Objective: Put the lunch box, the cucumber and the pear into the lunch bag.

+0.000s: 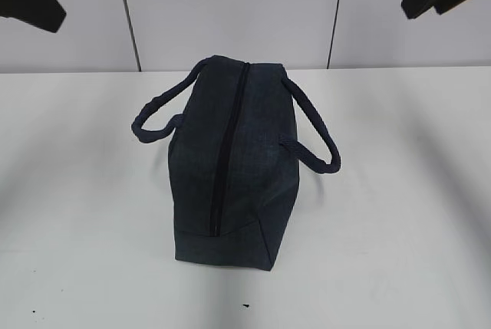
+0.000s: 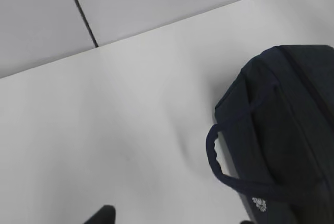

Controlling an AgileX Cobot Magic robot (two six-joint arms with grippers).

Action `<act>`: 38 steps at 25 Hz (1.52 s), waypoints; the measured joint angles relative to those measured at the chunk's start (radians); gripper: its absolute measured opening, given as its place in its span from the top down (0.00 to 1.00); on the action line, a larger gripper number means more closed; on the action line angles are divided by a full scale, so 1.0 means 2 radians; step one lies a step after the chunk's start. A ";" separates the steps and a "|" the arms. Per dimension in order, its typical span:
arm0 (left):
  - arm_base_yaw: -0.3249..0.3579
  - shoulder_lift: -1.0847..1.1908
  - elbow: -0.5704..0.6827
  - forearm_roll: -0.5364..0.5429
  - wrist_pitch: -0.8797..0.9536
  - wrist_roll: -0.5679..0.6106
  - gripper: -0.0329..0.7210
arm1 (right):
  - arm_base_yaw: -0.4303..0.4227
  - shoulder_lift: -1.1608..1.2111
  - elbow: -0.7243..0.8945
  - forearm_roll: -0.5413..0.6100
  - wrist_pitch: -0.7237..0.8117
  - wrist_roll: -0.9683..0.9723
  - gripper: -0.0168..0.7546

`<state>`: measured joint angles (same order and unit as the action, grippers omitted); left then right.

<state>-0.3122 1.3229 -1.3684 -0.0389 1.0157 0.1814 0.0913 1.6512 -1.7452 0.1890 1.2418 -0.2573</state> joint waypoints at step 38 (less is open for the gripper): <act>0.000 -0.441 0.219 0.023 0.131 -0.107 0.39 | 0.000 -0.626 0.420 -0.138 0.015 0.115 0.51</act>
<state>-0.3122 0.4404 -0.9296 0.0075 1.2771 -0.0323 0.0913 0.4001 -0.9052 -0.0867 1.2722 -0.0269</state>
